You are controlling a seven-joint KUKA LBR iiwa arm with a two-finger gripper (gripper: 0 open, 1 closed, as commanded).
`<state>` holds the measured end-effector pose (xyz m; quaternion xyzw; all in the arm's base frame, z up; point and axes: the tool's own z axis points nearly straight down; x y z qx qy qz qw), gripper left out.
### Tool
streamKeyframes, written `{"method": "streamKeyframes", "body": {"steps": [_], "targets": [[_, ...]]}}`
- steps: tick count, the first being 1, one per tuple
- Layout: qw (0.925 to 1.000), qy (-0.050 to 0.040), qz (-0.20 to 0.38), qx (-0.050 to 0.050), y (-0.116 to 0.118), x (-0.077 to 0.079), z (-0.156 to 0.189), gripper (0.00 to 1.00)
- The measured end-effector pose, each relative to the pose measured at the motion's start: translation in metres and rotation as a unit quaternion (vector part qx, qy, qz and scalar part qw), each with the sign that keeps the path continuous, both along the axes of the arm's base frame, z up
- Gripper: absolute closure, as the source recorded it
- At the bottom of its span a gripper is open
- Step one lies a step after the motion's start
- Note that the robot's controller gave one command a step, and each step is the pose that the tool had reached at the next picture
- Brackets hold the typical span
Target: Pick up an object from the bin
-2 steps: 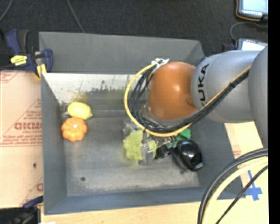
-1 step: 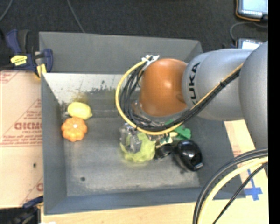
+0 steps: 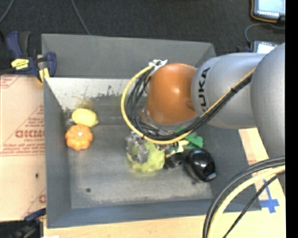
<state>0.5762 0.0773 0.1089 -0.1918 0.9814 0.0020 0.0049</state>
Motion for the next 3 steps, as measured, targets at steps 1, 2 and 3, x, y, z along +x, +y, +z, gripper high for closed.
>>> {"method": "streamKeyframes", "body": {"steps": [1,2,3], "targets": [[0.9974,0.0004,-0.073,0.001,-0.013,-0.018,0.014,1.0],[0.9866,-0.0002,-0.163,0.001,-0.019,-0.025,0.041,1.0],[0.9935,0.0024,-0.114,0.001,-0.014,-0.033,0.092,1.0]]}}
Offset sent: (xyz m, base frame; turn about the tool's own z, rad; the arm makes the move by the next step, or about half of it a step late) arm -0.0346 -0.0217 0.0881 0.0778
